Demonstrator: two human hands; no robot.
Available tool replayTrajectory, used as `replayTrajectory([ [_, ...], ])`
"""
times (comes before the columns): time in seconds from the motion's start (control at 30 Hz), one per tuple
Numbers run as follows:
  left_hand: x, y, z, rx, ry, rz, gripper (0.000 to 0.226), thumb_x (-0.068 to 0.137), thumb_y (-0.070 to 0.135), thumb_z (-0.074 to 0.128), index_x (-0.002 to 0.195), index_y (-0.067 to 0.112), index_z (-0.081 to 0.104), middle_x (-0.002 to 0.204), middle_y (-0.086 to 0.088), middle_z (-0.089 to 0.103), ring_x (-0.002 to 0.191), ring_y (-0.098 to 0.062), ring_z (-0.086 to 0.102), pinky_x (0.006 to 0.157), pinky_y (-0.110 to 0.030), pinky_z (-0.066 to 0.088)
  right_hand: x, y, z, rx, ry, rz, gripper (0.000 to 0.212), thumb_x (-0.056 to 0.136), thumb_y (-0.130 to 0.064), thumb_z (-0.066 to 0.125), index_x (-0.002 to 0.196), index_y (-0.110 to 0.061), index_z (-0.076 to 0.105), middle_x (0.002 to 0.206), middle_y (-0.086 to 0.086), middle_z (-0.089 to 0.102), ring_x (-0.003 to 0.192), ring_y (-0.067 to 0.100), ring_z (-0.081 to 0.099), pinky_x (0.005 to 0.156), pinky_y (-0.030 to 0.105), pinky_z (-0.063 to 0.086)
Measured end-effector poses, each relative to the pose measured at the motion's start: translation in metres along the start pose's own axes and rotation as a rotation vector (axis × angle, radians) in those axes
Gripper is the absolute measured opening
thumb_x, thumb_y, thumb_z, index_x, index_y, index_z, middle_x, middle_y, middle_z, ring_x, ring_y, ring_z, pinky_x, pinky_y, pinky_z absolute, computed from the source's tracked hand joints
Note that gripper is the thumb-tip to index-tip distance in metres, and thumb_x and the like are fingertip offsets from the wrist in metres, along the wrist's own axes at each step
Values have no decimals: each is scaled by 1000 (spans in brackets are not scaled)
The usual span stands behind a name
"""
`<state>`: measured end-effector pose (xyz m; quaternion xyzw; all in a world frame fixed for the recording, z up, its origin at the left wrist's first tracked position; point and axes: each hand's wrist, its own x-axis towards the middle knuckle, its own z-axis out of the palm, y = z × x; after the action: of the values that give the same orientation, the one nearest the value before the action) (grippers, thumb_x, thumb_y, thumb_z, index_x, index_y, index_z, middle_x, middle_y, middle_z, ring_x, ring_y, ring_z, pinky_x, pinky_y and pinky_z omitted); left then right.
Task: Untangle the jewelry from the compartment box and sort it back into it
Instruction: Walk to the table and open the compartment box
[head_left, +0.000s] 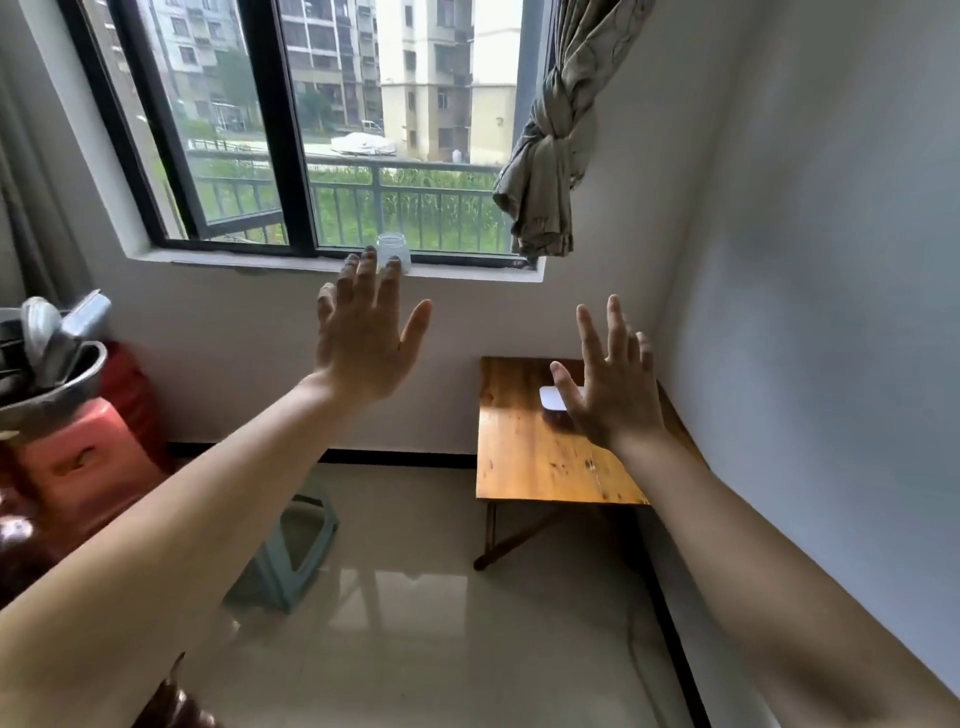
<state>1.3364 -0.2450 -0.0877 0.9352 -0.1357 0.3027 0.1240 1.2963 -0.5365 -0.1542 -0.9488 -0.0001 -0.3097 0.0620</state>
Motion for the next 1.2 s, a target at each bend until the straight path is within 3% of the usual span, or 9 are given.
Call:
replayTrajectory([
  [0.47,213,-29,215,-43,-96,143,70,99,56,26,154,12,23,163,-17,15,149,-36,14,118,-55,16,184,74,192,-15,-25,166,75,98,-50,48,160,-20,15,166,21,5,150,38,21,119,52,17],
  [0.6,320,-30,310,-4,-229,188,70,99,56,27,153,12,24,163,-18,16,149,-36,15,118,-56,16,274,122,284,13,-102,272,75,98,-49,49,159,-19,17,166,21,7,148,39,24,118,52,19],
  [0.67,338,-30,325,6,-237,206,69,99,56,27,153,12,25,163,-18,15,149,-35,14,118,-55,15,292,132,296,-15,-107,286,76,98,-50,47,160,-19,15,166,21,6,148,39,23,119,52,20],
  [0.77,359,-23,352,21,-245,331,69,99,56,26,151,12,30,162,-19,19,149,-35,15,117,-55,17,317,152,312,-58,-124,310,76,98,-52,45,160,-19,14,166,20,5,148,40,24,119,52,20],
  [1.0,436,23,469,-3,-441,647,70,98,58,21,152,14,30,162,-18,21,149,-35,18,116,-53,21,369,215,359,-186,-200,465,73,99,-58,35,158,-17,20,165,21,12,147,39,26,118,53,26],
  [1.2,495,66,572,-174,-510,840,71,99,60,17,155,17,23,164,-14,15,150,-33,12,118,-51,18,368,260,395,-302,-216,711,72,101,-60,30,158,-18,21,166,20,11,148,39,26,118,49,23],
])
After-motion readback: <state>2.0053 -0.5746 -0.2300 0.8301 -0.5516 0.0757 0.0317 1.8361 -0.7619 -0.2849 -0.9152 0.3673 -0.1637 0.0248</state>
